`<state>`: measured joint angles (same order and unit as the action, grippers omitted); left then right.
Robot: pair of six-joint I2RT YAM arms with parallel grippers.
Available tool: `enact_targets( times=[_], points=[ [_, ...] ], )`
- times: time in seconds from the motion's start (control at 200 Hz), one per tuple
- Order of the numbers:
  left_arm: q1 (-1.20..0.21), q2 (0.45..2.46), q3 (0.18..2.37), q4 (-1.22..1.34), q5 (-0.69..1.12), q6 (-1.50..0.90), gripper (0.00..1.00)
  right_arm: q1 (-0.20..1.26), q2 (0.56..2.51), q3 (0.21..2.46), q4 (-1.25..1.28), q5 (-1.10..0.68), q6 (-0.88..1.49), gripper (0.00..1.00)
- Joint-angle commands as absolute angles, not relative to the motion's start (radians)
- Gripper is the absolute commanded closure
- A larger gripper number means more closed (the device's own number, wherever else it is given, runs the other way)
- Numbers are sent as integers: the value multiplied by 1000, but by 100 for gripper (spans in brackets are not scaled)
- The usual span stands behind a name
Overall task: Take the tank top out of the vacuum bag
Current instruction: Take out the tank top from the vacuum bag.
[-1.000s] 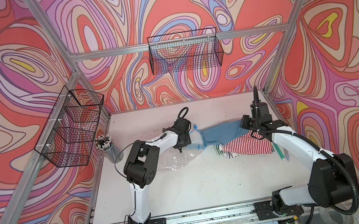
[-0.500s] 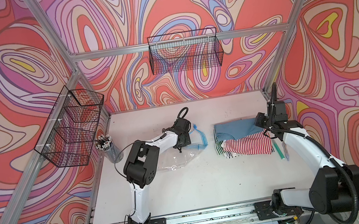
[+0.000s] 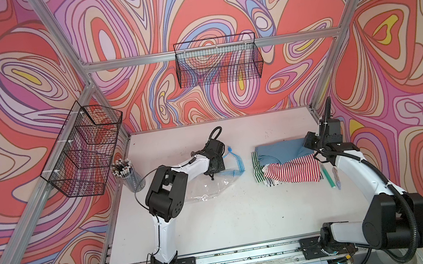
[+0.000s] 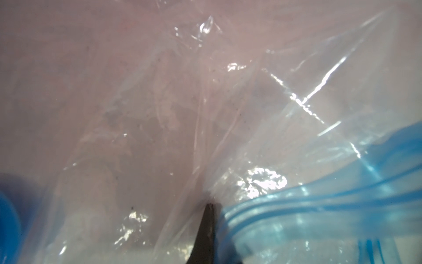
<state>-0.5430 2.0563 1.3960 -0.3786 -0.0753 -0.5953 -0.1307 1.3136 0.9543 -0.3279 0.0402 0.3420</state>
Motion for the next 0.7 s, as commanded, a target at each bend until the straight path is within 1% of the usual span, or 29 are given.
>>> enact_targets(
  times=[0.0,0.16,0.32,0.441,0.586,0.696],
  points=[
    [-534,2052,1364,-437,-89,-582,99,-139,1343,975,-244,9,343,100],
    [-534,2049,1361,-437,-90,-582,99,-140,1335,974,-154,-56,326,100],
    [-534,2052,1361,-435,-87,-581,99,-139,1330,969,-109,-66,311,100],
    [-534,2052,1361,-436,-86,-580,99,-140,1319,926,-46,-108,305,100],
    [-534,2049,1361,-438,-84,-579,99,-138,1312,865,-67,-47,329,100],
    [-534,2051,1366,-441,-74,-574,99,-139,1294,802,-72,-55,347,100]
  ],
)
